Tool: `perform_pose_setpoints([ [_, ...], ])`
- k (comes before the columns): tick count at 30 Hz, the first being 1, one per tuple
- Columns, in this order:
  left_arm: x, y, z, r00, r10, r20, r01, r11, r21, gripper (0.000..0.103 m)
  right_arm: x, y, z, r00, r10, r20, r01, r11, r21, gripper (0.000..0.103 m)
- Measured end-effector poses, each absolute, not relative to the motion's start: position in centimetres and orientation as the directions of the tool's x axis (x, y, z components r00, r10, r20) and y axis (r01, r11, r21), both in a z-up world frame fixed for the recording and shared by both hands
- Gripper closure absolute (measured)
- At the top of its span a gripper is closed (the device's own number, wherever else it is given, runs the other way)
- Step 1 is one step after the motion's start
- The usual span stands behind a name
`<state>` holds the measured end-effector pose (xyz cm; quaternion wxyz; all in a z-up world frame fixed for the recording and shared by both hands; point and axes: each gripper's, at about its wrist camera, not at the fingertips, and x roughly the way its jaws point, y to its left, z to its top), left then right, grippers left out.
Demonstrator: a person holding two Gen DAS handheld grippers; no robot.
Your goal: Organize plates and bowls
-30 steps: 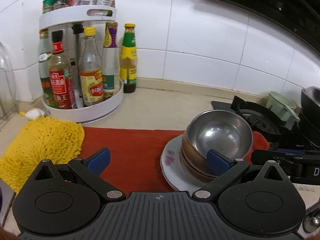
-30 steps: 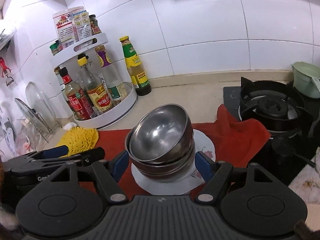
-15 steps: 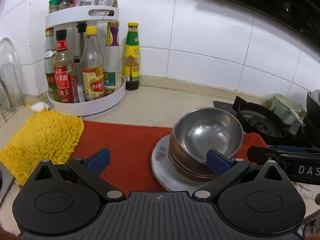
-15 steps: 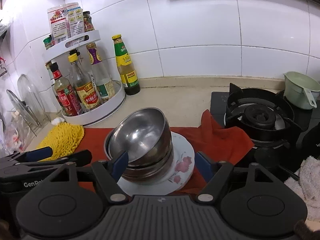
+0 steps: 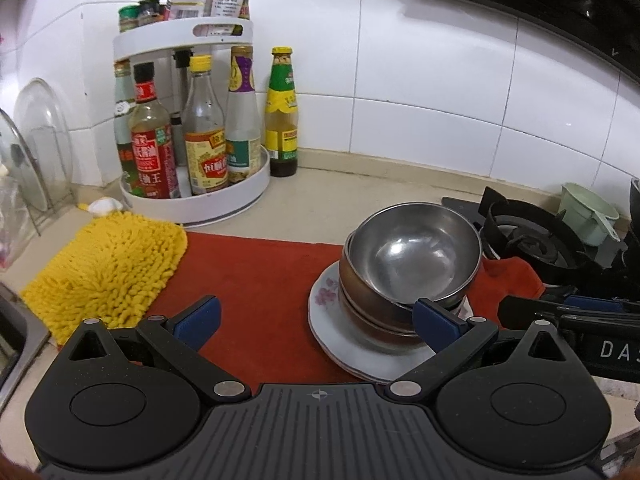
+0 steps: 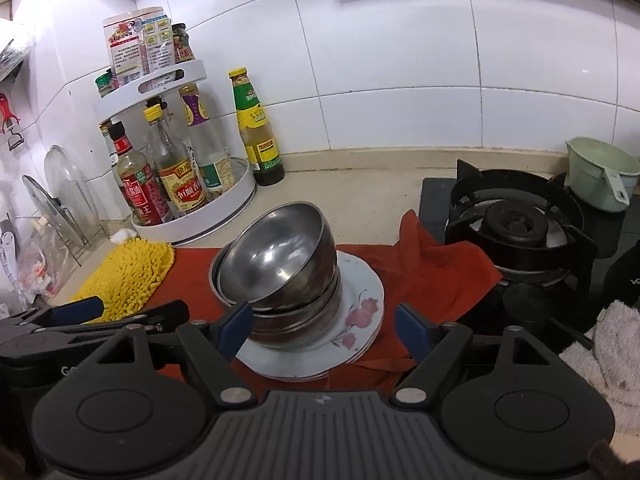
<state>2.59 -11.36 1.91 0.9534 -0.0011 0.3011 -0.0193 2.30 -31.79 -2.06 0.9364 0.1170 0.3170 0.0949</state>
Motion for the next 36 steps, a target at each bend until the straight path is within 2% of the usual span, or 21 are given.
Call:
perform_pose_setpoints([
  [36, -0.4, -11.0, 1.5, 0.79, 0.063, -0.61, -0.025, 0.997, 0.07, 0.001, 0.4, -30.4, -2.6, 0.74, 0.267, -0.617, -0.148, 0.96, 0.237, 0.029],
])
